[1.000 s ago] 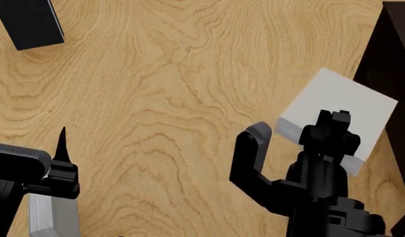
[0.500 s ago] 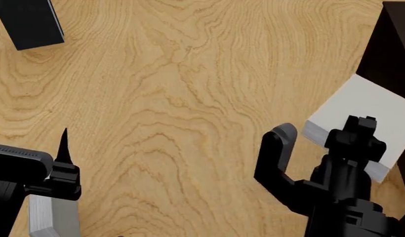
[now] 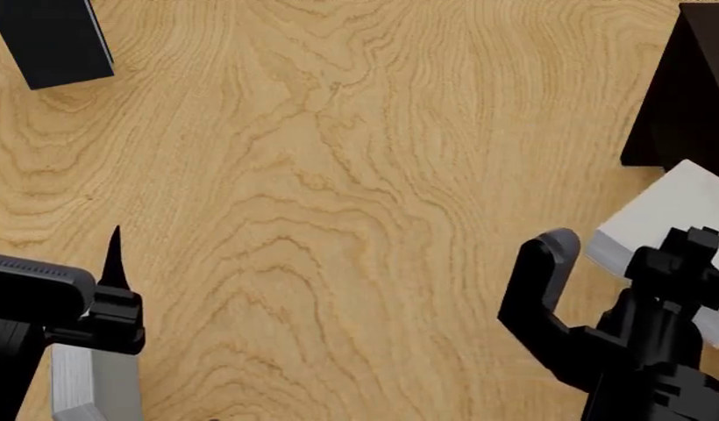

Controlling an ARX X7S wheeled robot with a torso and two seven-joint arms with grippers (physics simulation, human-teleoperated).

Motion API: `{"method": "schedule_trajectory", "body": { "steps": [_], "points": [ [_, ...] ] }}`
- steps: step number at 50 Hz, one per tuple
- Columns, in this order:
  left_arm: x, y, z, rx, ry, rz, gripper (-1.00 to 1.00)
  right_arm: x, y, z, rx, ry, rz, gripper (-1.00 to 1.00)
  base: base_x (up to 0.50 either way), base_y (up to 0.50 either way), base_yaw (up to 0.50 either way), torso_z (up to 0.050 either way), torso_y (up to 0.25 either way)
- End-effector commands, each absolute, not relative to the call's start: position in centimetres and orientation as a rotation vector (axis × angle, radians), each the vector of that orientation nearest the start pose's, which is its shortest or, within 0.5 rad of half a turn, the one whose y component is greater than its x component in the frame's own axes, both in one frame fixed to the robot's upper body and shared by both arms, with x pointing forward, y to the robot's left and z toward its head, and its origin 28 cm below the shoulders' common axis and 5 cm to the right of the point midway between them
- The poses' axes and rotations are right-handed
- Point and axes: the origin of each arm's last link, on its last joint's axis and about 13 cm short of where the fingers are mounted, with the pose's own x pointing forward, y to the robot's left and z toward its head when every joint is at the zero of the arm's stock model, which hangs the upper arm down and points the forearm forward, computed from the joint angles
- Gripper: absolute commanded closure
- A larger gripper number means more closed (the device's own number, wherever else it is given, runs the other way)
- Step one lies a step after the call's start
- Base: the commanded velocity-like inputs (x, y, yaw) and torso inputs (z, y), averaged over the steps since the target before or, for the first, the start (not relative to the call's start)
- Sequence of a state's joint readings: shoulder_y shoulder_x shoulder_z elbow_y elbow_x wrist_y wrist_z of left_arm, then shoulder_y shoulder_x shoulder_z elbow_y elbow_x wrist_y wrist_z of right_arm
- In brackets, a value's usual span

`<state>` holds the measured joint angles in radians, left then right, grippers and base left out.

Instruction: Pick up the book on the right and place it on the cabinet shelf.

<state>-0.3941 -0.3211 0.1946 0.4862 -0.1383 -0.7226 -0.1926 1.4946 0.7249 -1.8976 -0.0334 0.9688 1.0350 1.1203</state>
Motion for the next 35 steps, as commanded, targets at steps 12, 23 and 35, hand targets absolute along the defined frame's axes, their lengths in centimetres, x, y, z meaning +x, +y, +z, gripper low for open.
{"method": "schedule_trajectory", "body": {
  "steps": [12, 23, 35],
  "points": [
    [25.7, 22.8, 15.7, 0.258, -0.134, 0.007, -1.00, 29.5, -20.4, 14.7, -1.457, 0.357, -0.467, 1.00, 0.00, 0.00, 0.00, 0.000, 0.001],
    [25.8, 22.8, 15.5, 0.261, -0.132, 0.008, -1.00, 30.2, -20.8, 13.9, -1.398, 0.413, -0.471, 1.00, 0.00, 0.00, 0.00, 0.000, 0.000],
    [25.8, 22.9, 15.4, 0.263, -0.130, 0.011, -1.00, 31.6, -21.0, 13.6, -1.331, 0.474, -0.486, 1.00, 0.00, 0.00, 0.00, 0.000, 0.000]
  ]
}}
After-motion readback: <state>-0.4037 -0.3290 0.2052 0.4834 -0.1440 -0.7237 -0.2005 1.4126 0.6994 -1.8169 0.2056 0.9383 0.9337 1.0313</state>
